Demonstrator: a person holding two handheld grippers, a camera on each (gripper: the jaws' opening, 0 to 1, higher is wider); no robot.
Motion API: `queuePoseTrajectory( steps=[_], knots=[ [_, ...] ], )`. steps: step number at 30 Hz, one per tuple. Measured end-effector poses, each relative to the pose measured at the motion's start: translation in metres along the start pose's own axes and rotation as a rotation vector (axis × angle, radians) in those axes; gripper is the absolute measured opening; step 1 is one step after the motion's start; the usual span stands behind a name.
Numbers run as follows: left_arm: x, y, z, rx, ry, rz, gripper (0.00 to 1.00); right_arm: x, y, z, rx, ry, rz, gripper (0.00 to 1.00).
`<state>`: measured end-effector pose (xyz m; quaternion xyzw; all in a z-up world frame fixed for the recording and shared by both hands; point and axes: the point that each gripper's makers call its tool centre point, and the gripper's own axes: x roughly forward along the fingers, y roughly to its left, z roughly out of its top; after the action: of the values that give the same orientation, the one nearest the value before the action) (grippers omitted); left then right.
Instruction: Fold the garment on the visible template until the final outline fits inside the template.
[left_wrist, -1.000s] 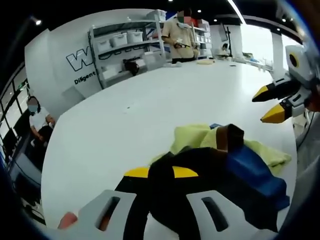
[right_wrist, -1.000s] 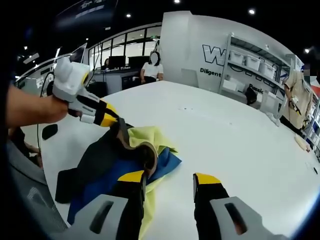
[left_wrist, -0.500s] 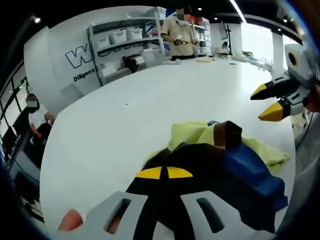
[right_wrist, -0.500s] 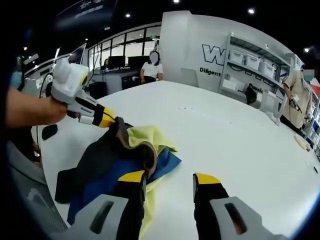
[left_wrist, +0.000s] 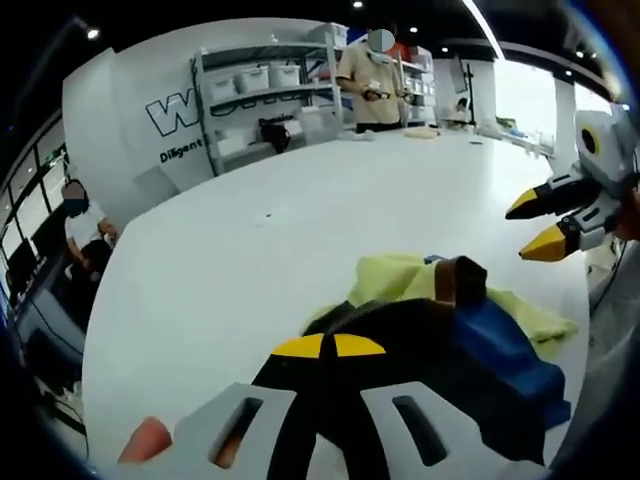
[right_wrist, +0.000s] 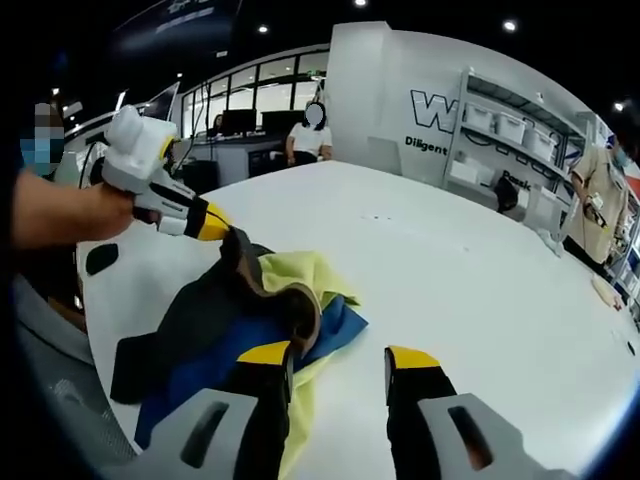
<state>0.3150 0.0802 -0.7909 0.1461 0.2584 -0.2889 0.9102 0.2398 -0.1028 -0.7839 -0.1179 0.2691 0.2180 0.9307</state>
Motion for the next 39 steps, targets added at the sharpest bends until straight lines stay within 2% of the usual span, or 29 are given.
queuePoseTrajectory(
  steps=[9,11,14,16,19,20,22,23,28,29,30,32,33,36,39],
  knots=[
    [-0.013,0.015,0.010,-0.047,-0.046,0.036,0.02,0.003,0.003,-0.001,-0.028,0.012,0.011,0.32],
    [-0.016,0.020,0.012,-0.059,-0.055,0.046,0.02,0.004,0.005,0.001,-0.030,0.004,0.021,0.36],
    [-0.024,0.030,0.015,-0.078,-0.076,0.068,0.02,0.005,0.009,0.020,-0.020,-0.094,0.048,0.67],
    [-0.025,0.035,0.014,-0.085,-0.079,0.080,0.02,0.007,0.006,0.017,-0.039,-0.064,0.032,0.78],
    [-0.027,0.040,0.012,-0.101,-0.078,0.088,0.02,0.012,0.009,0.016,-0.035,-0.070,0.052,1.00],
    [-0.029,0.042,0.012,-0.108,-0.081,0.093,0.02,0.013,0.011,0.014,-0.056,-0.071,0.061,0.96],
    [-0.031,0.045,0.012,-0.126,-0.086,0.099,0.02,0.015,0.013,0.013,-0.132,-0.076,0.066,0.97],
    [-0.031,0.046,0.011,-0.130,-0.086,0.099,0.02,0.016,0.017,0.015,-0.217,-0.093,0.079,0.89],
    [-0.033,0.047,0.015,-0.147,-0.101,0.099,0.02,0.025,0.023,0.002,-0.360,-0.038,0.082,0.73],
    [-0.033,0.048,0.016,-0.154,-0.103,0.098,0.02,0.027,0.023,-0.001,-0.378,-0.028,0.076,0.69],
    [-0.033,0.048,0.017,-0.162,-0.106,0.096,0.02,0.030,0.024,-0.003,-0.447,-0.015,0.075,0.61],
    [-0.032,0.049,0.018,-0.168,-0.110,0.096,0.02,0.033,0.027,-0.011,-0.513,0.021,0.080,0.45],
    [-0.033,0.048,0.018,-0.168,-0.111,0.096,0.02,0.035,0.028,-0.011,-0.537,0.016,0.079,0.40],
    [-0.033,0.048,0.020,-0.167,-0.116,0.095,0.02,0.039,0.035,-0.015,-0.569,0.020,0.093,0.34],
    [-0.032,0.048,0.021,-0.169,-0.118,0.093,0.02,0.043,0.038,-0.017,-0.627,0.037,0.100,0.21]
  ],
)
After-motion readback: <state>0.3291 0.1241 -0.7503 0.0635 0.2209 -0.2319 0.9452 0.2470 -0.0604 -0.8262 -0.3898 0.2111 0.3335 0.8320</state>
